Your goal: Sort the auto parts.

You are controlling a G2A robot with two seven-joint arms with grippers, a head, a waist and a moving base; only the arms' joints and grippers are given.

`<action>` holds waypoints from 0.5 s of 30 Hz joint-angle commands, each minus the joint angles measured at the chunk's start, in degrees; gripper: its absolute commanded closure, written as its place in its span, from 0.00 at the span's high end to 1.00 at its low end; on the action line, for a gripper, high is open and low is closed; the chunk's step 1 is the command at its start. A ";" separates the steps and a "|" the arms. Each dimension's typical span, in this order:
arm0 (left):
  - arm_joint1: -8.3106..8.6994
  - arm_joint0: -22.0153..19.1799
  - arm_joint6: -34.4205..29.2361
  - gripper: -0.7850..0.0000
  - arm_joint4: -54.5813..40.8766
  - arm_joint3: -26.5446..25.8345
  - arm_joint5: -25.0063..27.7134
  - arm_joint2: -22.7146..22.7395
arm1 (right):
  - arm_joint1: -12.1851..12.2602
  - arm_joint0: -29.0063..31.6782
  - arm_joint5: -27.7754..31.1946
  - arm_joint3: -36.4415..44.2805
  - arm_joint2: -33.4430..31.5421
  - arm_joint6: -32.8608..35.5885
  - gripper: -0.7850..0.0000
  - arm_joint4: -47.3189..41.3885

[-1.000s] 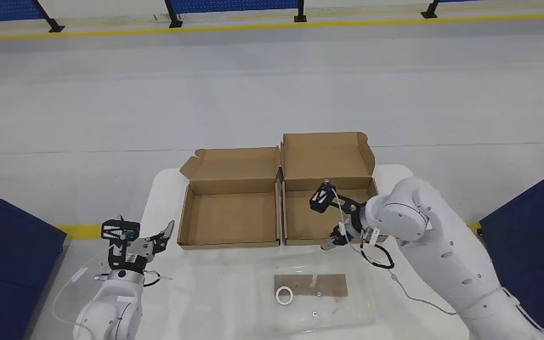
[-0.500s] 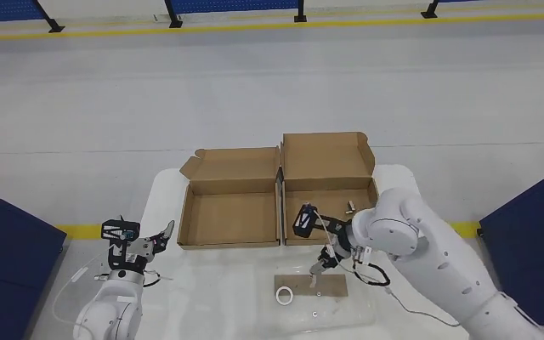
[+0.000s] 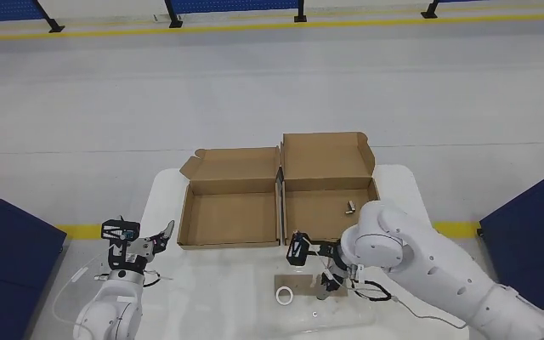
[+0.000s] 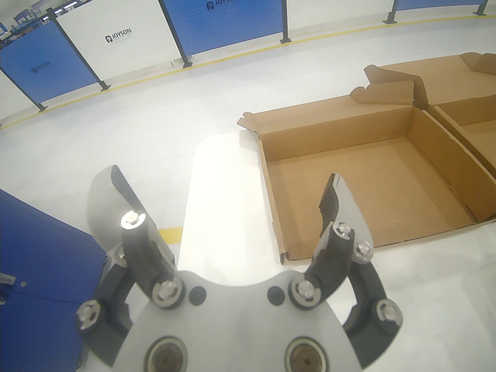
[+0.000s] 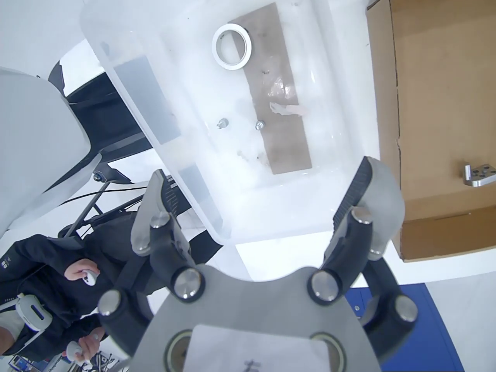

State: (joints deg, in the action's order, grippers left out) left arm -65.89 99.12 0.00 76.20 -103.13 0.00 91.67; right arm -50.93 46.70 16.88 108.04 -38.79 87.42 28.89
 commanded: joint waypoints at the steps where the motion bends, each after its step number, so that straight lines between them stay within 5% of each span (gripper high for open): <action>1: 0.00 0.00 0.00 1.00 0.00 0.00 0.00 0.00 | -0.01 0.03 -0.01 0.00 -0.04 0.01 1.00 -0.03; 15: 0.00 0.00 0.00 1.00 0.00 0.00 0.00 0.00 | -1.81 -2.20 -0.60 -0.49 10.72 0.58 1.00 5.70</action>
State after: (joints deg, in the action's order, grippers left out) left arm -65.89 99.12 0.00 76.20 -103.13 0.00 91.67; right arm -52.63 44.89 16.27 108.00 -28.79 88.01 34.60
